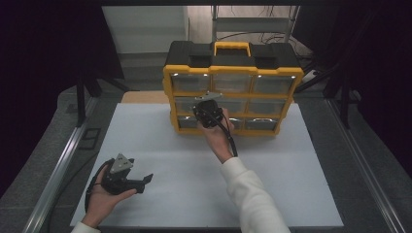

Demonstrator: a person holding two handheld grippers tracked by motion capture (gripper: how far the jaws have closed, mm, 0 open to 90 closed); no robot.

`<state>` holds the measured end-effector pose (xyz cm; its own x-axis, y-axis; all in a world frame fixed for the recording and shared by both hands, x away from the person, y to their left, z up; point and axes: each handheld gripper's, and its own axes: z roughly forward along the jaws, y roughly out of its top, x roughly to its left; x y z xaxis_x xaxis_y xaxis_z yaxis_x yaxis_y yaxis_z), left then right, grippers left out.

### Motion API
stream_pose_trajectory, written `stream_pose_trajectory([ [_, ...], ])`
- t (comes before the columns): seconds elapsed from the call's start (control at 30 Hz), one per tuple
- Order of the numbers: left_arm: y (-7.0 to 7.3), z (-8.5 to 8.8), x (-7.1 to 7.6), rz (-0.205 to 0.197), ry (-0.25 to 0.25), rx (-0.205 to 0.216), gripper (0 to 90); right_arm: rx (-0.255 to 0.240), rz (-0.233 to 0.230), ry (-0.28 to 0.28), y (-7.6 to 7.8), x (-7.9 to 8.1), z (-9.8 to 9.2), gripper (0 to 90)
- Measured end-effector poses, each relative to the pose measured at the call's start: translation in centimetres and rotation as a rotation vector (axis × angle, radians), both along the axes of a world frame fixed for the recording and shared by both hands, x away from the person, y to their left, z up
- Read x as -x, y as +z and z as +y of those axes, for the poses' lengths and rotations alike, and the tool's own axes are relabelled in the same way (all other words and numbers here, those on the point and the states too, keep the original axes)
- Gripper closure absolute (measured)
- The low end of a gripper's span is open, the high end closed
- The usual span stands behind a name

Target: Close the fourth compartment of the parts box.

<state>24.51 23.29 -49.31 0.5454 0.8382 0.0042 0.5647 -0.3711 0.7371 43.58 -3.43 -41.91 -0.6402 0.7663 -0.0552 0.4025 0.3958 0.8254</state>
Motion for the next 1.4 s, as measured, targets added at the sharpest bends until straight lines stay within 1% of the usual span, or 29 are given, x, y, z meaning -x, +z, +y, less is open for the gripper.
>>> stream_pose_trajectory([
  [0.2, 0.0, 0.0, 0.1, -0.001, 0.001, 0.0, 13.0, -0.001, -0.011, -0.012, -0.2, -0.5, 0.2, 90.0],
  [0.23, 0.0, 0.0, 0.1, -0.002, 0.001, -0.002, 13.0, 0.016, -0.024, -0.013, -0.2, -0.3, 0.3, 90.0],
  [0.3, 0.0, 0.0, 0.1, -0.003, 0.001, -0.003, 13.0, 0.019, -0.024, -0.013, -0.2, -0.2, 0.3, 90.0],
  [0.4, 0.1, 0.0, 0.2, -0.006, 0.0, -0.005, 13.0, 0.005, -0.021, -0.007, 0.0, 0.1, -0.2, 90.0],
  [0.43, 0.1, 0.0, 0.2, -0.01, 0.001, -0.006, 13.0, -0.007, -0.024, 0.008, 0.2, 0.6, -0.7, 90.0],
  [0.5, 0.1, 0.0, 0.3, -0.01, -0.001, -0.007, 13.0, -0.009, -0.026, 0.019, 0.3, 0.9, -1.0, 90.0],
  [0.53, 0.1, 0.0, 0.3, -0.008, -0.002, -0.01, 13.0, -0.014, -0.037, 0.056, 0.6, 2.0, -1.7, 90.0],
  [0.57, 0.1, 0.0, 0.4, -0.009, -0.001, -0.009, 13.0, -0.014, -0.037, 0.056, 0.6, 2.0, -1.7, 90.0],
  [0.6, 0.1, 0.0, 0.5, -0.012, 0.0, -0.009, 13.0, -0.017, -0.036, 0.078, 0.8, 2.6, -2.2, 90.0],
  [0.63, 0.1, 0.0, 0.5, -0.013, 0.003, -0.005, 13.0, -0.015, -0.033, 0.113, 1.0, 3.4, -2.8, 90.0],
  [0.7, 0.2, 0.0, 0.7, -0.016, 0.006, -0.008, 13.0, -0.009, -0.033, 0.154, 1.2, 4.6, -3.6, 90.0],
  [0.73, 0.2, 0.0, 0.7, -0.017, 0.009, -0.002, 13.0, -0.009, -0.018, 0.192, 1.3, 6.2, -5.0, 90.0],
  [0.77, 0.2, 0.0, 0.7, -0.017, 0.009, -0.002, 12.9, -0.009, -0.018, 0.192, 1.3, 6.2, -5.0, 90.0],
  [0.8, 0.2, 0.1, 0.7, -0.018, 0.013, -0.001, 13.0, -0.021, -0.003, 0.211, 1.3, 7.3, -6.2, 87.9],
  [0.83, 0.2, 0.1, 0.7, -0.018, 0.014, -0.004, 13.0, -0.031, 0.006, 0.221, 1.3, 7.9, -6.9, 84.6],
  [0.87, 0.2, 0.1, 0.7, -0.017, 0.015, -0.006, 13.0, -0.031, 0.006, 0.221, 1.3, 7.9, -6.9, 84.6],
  [0.9, 0.1, 0.1, 0.7, -0.013, 0.02, -0.007, 13.0, -0.043, 0.024, 0.237, 1.1, 8.9, -8.2, 65.1],
  [0.97, 0.1, 0.0, 0.6, -0.012, 0.02, -0.01, 13.0, -0.084, 0.042, 0.225, 0.9, 9.8, -9.4, 45.4],
  [1.0, 0.1, 0.0, 0.6, -0.014, 0.018, -0.014, 13.0, -0.097, 0.048, 0.22, 0.8, 10.1, -9.9, 38.7],
  [1.03, 0.1, 0.0, 0.6, -0.015, 0.017, -0.013, 13.0, -0.115, 0.054, 0.211, 0.6, 10.5, -10.7, 34.1],
  [1.07, 0.1, 0.0, 0.6, -0.015, 0.017, -0.013, 13.0, -0.115, 0.054, 0.211, 0.6, 10.5, -10.7, 34.1],
  [1.13, 0.2, -0.1, 0.5, -0.016, 0.015, -0.012, 13.0, -0.132, 0.07, 0.196, 0.3, 11.1, -12.0, 28.9],
  [1.17, 0.2, -0.1, 0.5, -0.016, 0.015, -0.009, 12.9, -0.134, 0.071, 0.184, 0.0, 11.6, -13.6, 27.0],
  [1.2, 0.2, -0.1, 0.5, -0.016, 0.014, -0.009, 12.9, -0.134, 0.071, 0.184, 0.0, 11.6, -13.6, 27.0],
  [1.23, 0.2, -0.1, 0.5, -0.016, 0.011, -0.01, 12.9, -0.139, 0.07, 0.179, -0.1, 11.9, -14.1, 26.7],
  [1.27, 0.2, -0.1, 0.4, -0.016, 0.012, -0.006, 12.9, -0.145, 0.07, 0.173, -0.3, 12.1, -14.9, 26.0],
  [1.3, 0.2, -0.1, 0.4, -0.017, 0.011, -0.005, 13.0, -0.154, 0.074, 0.162, -0.8, 12.6, -16.4, 25.0],
  [1.33, 0.2, -0.1, 0.4, -0.017, 0.01, -0.004, 13.0, -0.154, 0.074, 0.162, -0.8, 12.6, -16.4, 25.0],
  [1.4, 0.2, -0.2, 0.3, -0.016, 0.007, -0.006, 12.9, -0.137, 0.069, 0.152, -1.6, 13.0, -17.7, 24.3],
])
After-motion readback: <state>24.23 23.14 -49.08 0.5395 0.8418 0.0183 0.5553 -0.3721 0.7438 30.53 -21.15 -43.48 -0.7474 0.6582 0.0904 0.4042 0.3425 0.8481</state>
